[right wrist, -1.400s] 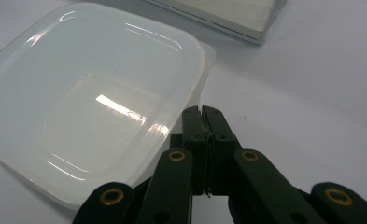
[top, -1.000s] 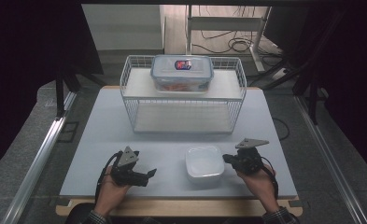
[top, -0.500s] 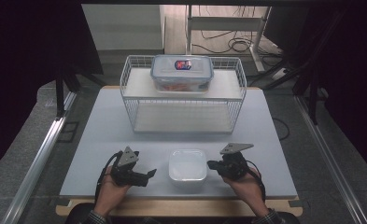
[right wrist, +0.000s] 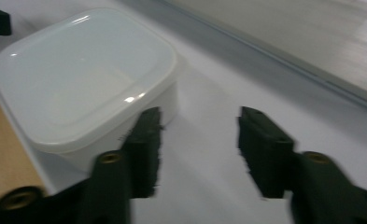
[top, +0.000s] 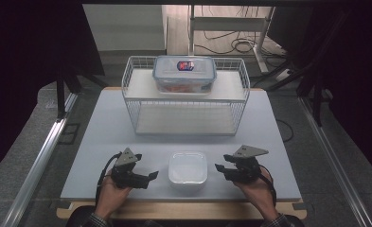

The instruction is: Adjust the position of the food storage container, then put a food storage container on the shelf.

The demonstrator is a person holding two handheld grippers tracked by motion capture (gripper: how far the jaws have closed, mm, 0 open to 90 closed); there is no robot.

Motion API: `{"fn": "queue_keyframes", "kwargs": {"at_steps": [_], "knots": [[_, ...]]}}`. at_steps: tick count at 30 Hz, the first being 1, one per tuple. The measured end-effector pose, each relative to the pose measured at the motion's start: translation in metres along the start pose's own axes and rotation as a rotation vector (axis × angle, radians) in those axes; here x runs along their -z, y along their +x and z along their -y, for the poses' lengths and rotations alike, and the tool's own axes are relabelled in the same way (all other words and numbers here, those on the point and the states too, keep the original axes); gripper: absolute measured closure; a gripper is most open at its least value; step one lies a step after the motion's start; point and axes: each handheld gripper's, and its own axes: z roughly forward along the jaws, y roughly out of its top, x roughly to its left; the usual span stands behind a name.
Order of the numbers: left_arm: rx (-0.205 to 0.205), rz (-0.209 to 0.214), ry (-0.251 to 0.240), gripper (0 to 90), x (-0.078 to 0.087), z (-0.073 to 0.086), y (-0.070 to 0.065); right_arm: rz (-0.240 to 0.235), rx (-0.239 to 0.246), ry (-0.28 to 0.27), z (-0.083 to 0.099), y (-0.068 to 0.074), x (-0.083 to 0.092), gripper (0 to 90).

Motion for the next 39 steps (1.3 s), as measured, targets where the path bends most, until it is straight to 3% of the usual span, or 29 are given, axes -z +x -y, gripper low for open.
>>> {"fn": "queue_keyframes", "kwargs": {"at_steps": [4,8,14,29,33,39], "knots": [[-0.012,0.003,-0.005,4.9,-0.002,0.001,0.000,-0.024,-0.023,-0.031,0.006,-0.010,0.000,14.8],[-0.036,0.002,-0.006,4.8,-0.003,0.002,-0.001,-0.007,-0.007,-0.036,0.008,-0.011,-0.002,3.8],[-0.057,-0.012,0.007,4.5,-0.004,0.002,-0.002,-0.019,0.004,-0.029,0.009,-0.009,-0.005,2.0],[-0.033,-0.008,0.049,3.0,-0.005,-0.004,-0.007,-0.034,-0.046,-0.026,0.007,-0.011,-0.005,2.1],[-0.024,0.025,0.040,2.8,-0.006,-0.012,-0.010,-0.039,-0.055,-0.035,0.000,-0.003,-0.006,1.6],[-0.039,0.041,0.059,5.2,-0.014,-0.028,-0.018,-0.079,-0.065,-0.043,-0.014,0.012,-0.008,0.9]]}}
